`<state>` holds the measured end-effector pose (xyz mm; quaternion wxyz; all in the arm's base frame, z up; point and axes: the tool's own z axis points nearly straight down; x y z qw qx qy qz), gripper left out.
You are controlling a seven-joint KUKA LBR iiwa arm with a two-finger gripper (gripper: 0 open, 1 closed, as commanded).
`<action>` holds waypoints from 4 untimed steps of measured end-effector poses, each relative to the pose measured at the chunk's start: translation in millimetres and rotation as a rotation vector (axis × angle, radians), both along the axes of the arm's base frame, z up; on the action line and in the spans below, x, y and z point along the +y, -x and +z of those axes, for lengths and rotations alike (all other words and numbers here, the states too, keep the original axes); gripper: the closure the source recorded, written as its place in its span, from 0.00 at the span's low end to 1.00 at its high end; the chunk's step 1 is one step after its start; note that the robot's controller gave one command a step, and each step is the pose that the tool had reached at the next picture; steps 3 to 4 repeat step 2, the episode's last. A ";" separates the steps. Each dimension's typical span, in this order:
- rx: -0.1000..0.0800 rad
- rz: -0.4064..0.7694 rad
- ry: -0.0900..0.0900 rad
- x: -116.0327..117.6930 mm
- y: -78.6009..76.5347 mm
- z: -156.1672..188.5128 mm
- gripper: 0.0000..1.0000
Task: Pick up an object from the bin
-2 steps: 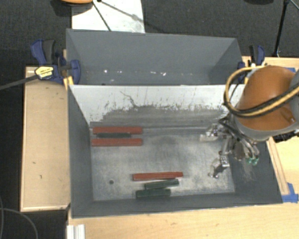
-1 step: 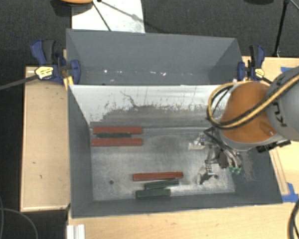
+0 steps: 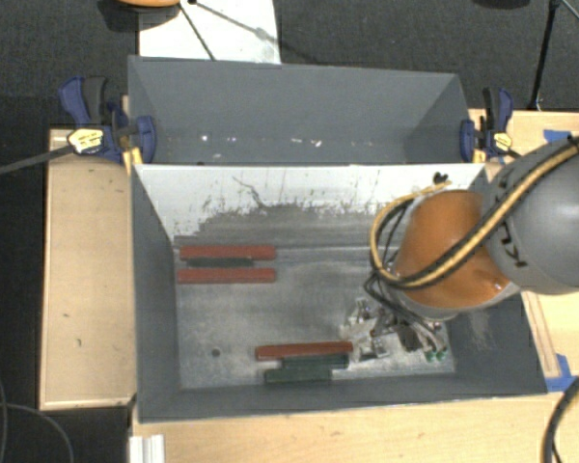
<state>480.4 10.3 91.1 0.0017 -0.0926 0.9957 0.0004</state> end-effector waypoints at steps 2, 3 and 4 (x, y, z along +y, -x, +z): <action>0.001 0.038 0.001 6.8 -4.1 140.4 1.00; 0.001 0.038 0.001 6.8 -4.1 140.4 1.00; 0.001 0.038 0.001 6.8 -4.1 140.4 1.00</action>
Offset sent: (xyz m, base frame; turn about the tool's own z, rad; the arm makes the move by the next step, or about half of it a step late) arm 0.0032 0.0068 0.1399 -0.0392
